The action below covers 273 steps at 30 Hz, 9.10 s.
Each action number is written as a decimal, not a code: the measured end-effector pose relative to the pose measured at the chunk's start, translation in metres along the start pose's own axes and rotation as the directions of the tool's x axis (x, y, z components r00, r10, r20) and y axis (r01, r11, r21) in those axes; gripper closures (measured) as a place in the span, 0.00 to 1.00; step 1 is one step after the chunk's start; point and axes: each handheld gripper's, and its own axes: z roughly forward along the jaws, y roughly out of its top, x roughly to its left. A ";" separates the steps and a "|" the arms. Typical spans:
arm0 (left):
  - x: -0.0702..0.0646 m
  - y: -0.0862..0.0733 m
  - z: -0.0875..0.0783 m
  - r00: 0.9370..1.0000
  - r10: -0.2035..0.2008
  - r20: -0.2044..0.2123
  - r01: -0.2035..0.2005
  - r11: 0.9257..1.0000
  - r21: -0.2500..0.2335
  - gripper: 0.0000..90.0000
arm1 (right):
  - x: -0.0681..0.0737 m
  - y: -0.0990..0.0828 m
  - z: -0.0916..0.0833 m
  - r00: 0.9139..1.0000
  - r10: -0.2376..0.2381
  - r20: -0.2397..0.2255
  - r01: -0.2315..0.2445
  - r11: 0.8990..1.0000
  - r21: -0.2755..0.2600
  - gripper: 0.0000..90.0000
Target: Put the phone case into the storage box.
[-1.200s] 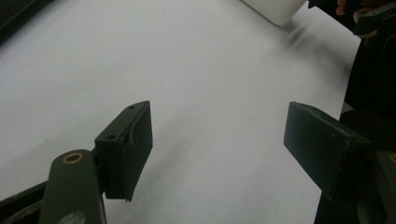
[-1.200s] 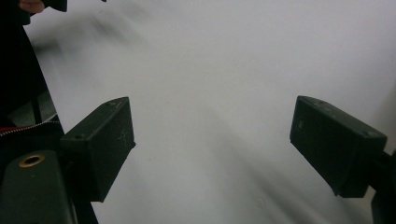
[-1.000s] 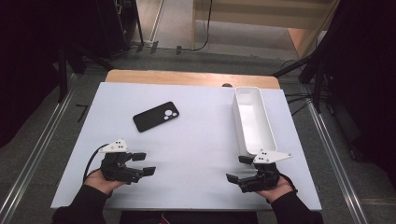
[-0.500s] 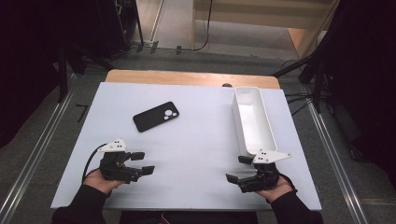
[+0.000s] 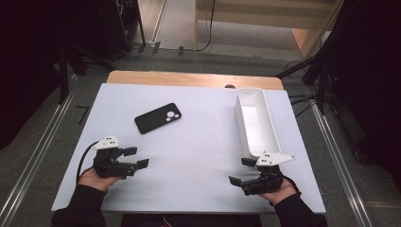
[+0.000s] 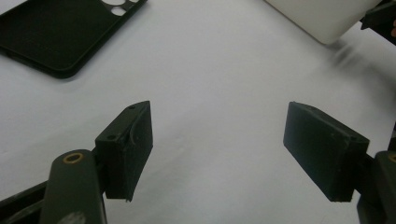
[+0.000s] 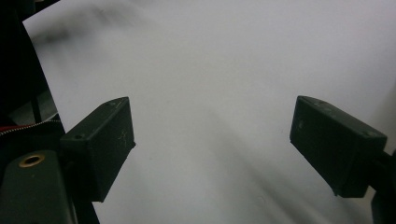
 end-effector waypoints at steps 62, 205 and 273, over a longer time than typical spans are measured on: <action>0.041 0.062 0.024 0.998 -0.056 -0.029 0.057 0.998 0.024 0.26 | 0.001 0.001 0.000 1.000 0.004 -0.012 -0.004 1.000 0.001 0.14; 0.013 0.035 0.042 0.989 -0.005 0.145 -0.007 0.997 0.080 0.42 | 0.001 0.001 0.001 1.000 -0.003 -0.027 0.003 1.000 -0.003 0.14; 0.022 0.019 0.022 0.997 -0.059 -0.044 0.062 0.995 0.074 0.29 | -0.005 -0.002 0.001 1.000 0.012 -0.017 -0.012 1.000 0.017 0.14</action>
